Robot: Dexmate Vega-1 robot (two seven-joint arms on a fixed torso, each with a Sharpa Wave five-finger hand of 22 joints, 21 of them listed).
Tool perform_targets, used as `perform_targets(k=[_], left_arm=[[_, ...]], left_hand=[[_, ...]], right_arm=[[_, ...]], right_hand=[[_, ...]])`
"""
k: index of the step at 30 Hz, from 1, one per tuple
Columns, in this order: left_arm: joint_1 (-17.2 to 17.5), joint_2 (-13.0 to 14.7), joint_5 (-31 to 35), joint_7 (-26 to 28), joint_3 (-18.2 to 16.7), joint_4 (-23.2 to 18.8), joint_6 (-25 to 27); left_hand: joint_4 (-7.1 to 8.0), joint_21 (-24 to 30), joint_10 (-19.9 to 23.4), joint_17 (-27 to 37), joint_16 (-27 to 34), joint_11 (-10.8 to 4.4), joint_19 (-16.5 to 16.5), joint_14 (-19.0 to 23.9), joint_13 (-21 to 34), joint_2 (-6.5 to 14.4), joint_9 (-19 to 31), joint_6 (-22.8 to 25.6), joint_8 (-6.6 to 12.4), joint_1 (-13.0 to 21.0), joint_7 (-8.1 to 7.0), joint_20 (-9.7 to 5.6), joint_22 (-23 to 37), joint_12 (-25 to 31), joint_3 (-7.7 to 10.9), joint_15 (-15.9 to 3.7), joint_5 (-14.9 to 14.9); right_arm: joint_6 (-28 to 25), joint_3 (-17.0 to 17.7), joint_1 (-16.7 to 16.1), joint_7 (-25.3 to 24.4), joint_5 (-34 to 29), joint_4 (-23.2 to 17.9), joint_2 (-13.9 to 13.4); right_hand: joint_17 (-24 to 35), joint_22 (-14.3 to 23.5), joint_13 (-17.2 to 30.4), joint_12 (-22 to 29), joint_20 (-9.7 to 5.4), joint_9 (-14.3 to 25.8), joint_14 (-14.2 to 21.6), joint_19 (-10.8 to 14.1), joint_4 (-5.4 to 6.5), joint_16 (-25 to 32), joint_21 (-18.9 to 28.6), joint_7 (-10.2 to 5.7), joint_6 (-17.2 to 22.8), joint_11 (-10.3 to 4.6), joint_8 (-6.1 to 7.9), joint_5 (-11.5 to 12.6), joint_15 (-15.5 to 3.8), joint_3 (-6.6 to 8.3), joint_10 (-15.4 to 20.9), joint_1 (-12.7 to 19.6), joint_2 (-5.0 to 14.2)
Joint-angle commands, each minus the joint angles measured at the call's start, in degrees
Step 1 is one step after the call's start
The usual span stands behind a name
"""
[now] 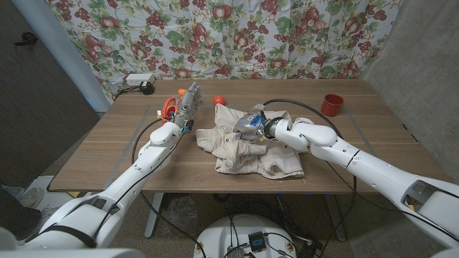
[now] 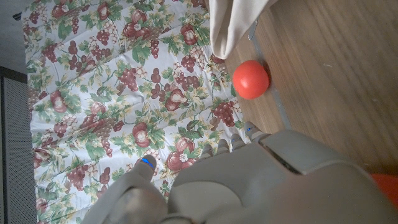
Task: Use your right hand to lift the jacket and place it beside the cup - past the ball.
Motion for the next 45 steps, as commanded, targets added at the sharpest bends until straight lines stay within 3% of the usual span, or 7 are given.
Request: perform_targets(k=[1,45], left_arm=[[0.4,0.1,-0.3,0.0,-0.3,-0.6,-0.3],[5.7,2.4,-0.8,1.5,-1.9,-8.6,0.1]], left_hand=[[-0.17,-0.3,-13.3,0.2,0.3,0.31,-7.3,-13.4,0.3,7.2,0.3,-12.0,0.01,0.2,-0.14,0.2,0.2,0.0,-0.1,0.25,0.3],[-0.17,-0.4,-13.2,0.2,0.3,0.28,-7.2,-13.5,0.3,7.2,0.3,-12.1,0.01,0.2,-0.21,0.2,0.2,0.1,-0.15,0.23,0.3]], right_arm=[[0.6,2.6,-1.3,-1.7,0.6,-3.6,-0.9],[-0.4,9.6,-6.1,-1.8,-1.1,-15.2,-2.9]], right_hand=[[0.4,0.0,0.3,0.5,-4.33,1.7,1.9,-0.2,-4.2,-0.3,0.6,3.35,6.3,0.33,-0.11,0.0,-8.67,4.6,0.0,-0.4,0.46],[1.3,-0.6,1.3,0.9,-4.34,1.6,3.2,-0.7,-3.78,-2.0,2.7,3.41,6.9,0.49,-0.71,0.2,-8.43,4.01,0.3,0.1,0.48]])
